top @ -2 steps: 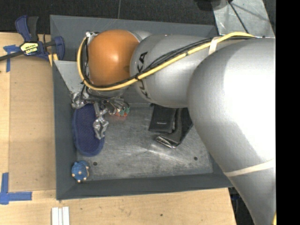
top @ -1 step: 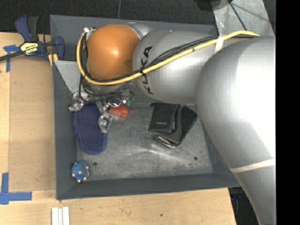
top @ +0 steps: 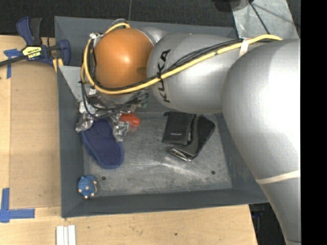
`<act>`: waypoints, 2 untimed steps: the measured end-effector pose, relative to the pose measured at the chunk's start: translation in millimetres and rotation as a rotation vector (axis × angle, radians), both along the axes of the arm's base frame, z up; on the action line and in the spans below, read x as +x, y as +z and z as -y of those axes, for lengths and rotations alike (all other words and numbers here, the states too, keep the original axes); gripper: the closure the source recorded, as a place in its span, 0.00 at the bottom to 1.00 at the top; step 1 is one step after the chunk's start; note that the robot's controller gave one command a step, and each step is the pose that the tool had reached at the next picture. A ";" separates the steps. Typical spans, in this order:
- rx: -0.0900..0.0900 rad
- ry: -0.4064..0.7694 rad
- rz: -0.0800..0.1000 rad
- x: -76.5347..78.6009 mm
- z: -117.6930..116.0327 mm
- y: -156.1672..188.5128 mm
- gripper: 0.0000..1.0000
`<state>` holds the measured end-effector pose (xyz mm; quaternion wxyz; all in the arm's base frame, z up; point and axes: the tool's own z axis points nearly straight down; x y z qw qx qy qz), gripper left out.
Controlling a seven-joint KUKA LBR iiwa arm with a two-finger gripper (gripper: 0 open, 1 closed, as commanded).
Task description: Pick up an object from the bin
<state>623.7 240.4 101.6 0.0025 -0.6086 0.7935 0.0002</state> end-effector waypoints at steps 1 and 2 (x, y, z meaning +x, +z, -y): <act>-0.005 0.354 0.000 1.2 3.1 -23.4 0.00; 0.003 0.645 0.017 -19.6 18.7 -22.3 0.00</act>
Offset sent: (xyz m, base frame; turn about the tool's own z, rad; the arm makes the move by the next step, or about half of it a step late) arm -0.0025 -0.0036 -0.0316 -0.3584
